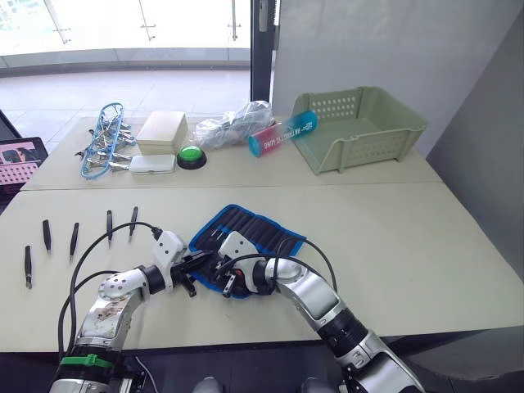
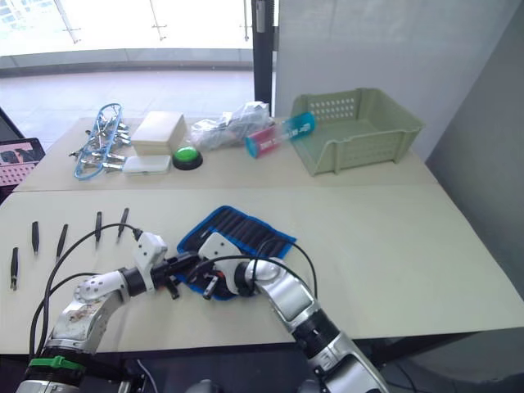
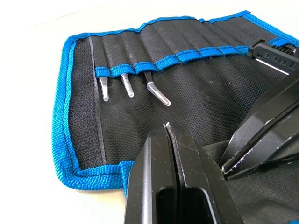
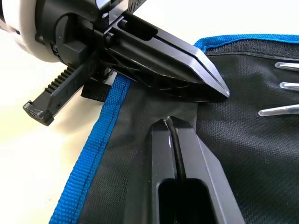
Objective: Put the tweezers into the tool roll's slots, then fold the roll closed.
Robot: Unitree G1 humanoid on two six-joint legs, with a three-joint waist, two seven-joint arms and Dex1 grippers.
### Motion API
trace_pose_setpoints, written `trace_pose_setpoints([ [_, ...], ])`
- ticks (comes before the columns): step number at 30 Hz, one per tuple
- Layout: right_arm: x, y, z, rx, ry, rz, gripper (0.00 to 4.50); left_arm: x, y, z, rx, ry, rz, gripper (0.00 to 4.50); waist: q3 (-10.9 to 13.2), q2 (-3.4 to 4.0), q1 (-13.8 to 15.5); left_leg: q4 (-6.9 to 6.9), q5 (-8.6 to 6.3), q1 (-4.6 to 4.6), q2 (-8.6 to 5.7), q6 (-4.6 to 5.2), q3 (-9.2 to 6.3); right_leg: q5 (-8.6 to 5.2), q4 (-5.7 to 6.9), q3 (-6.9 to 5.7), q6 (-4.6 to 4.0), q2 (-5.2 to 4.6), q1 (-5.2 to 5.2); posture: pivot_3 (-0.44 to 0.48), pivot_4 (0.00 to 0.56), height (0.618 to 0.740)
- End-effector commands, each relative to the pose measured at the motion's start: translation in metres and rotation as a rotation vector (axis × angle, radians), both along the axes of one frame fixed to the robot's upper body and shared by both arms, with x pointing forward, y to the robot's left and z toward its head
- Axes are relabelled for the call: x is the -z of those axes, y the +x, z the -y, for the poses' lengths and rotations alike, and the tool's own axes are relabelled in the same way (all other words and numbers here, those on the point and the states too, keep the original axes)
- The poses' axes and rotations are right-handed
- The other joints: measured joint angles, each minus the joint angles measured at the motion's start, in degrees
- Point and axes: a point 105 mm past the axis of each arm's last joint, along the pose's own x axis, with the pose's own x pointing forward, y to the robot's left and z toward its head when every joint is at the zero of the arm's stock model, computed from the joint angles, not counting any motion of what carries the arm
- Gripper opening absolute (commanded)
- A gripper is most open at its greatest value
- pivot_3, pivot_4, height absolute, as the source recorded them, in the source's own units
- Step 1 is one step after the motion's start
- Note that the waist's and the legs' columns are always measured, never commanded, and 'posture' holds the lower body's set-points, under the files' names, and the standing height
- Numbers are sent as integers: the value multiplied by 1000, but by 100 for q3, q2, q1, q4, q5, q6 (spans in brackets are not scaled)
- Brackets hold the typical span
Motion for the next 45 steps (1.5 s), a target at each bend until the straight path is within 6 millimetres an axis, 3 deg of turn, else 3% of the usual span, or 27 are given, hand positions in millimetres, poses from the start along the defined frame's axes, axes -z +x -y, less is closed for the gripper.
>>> trace_pose_setpoints([
  [1, 24, -11, 21, -2, -36, -70, 0, 24, -8, -7, -13, 41, -92, 34, -2, 1, 11, 0, -2, 1, 0, 2, 0, 0, 0, 0, 0, 0, 3, 0, 150, 716],
  [5, 24, -23, 40, -2, 25, -93, 0, 24, -6, -6, -9, 39, -91, 34, -7, 7, 25, 0, -4, 3, 0, 5, 1, 0, -23, 0, 0, 0, 7, 0, 150, 716],
  [11, 40, -36, 77, 61, -19, -130, 0, 23, -4, -4, 19, 41, -91, 34, -10, 10, 84, 0, -7, 5, 0, 11, 2, 0, -42, 0, 1, 0, 16, 0, 150, 716],
  [26, 32, -50, 87, 80, 17, -161, 0, 18, -5, -9, 54, 41, -82, 34, -10, 9, 134, 0, -16, 10, -1, 27, 4, 0, -69, -4, 1, 0, 30, 0, 150, 716],
  [29, 21, -47, 82, 67, 68, -148, 0, 8, -7, -6, 66, -5, -48, 34, -10, 9, 131, 0, -17, 10, -1, 28, 4, 0, -69, -4, 1, 0, 30, 0, 150, 716],
  [33, -10, -39, 86, 70, 197, -135, 0, -33, -17, -1, 102, -150, 12, 34, -3, 5, 118, 0, -16, -3, 0, 26, 3, 0, -67, -4, 1, 0, 17, 0, 150, 716],
  [36, -31, -37, 92, 75, 282, -136, 0, -49, -31, -8, 91, -199, 6, 34, 7, -9, 130, 6, -8, -27, 0, 13, 0, 0, -64, -4, 1, 0, -3, 0, 150, 716],
  [40, -54, -26, 101, 109, 357, -123, 0, -56, -38, -36, -66, -215, -7, 34, 9, -4, 105, 0, -10, -25, 0, 16, 0, 0, -67, -4, 1, 0, -3, 0, 150, 716],
  [45, -68, -14, 117, 146, 343, -56, 0, -57, -53, -79, -301, -220, 24, 34, 10, -6, 111, -4, -20, -26, 0, 34, 0, 0, -73, -4, 1, 0, -4, 0, 150, 716],
])
